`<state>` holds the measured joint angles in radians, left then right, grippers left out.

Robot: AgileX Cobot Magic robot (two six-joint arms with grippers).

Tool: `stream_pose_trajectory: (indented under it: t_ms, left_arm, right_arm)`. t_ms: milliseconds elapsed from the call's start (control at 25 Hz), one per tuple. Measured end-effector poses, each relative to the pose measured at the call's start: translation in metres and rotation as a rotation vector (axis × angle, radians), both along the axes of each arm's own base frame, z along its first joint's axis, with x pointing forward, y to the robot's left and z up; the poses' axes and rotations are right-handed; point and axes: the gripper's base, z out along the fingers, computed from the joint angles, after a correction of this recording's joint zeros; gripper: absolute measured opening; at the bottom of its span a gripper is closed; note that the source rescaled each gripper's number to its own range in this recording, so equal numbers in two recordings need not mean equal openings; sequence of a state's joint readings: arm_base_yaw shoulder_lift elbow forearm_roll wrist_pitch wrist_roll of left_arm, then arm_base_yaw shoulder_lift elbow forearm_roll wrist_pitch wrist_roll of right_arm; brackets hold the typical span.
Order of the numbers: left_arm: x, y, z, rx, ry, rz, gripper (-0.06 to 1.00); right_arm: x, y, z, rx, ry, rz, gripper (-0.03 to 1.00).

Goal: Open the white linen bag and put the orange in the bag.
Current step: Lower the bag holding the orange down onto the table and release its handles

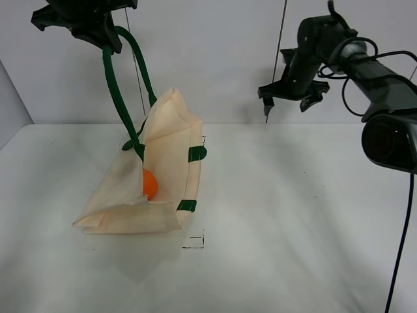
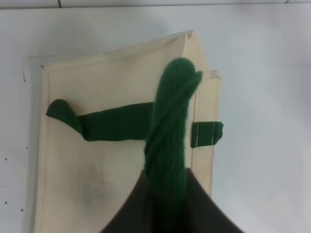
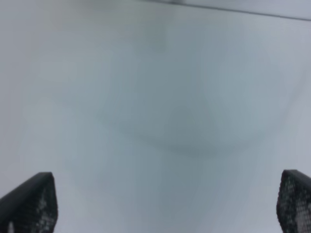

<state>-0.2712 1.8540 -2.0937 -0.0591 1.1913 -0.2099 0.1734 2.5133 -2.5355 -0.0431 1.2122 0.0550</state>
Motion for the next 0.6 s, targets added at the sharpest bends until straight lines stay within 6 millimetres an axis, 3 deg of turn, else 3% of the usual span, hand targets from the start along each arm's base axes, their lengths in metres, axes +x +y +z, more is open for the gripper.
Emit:
stream_pose_trajectory:
  t_ms: [120,240,600]
  left_arm:
    - [0.000,0.000,0.000,0.000,0.000,0.000,0.00]
    - [0.000,0.000,0.000,0.000,0.000,0.000,0.00]
    - [0.000,0.000,0.000,0.000,0.000,0.000,0.00]
  right_arm:
    - [0.005,-0.038,0.000,0.012,0.002,-0.071,1.00]
    - [0.007,-0.059,0.000,0.029,0.003,-0.111,1.00]
    - [0.000,-0.061,0.001,0.055,0.037,-0.112,1.00]
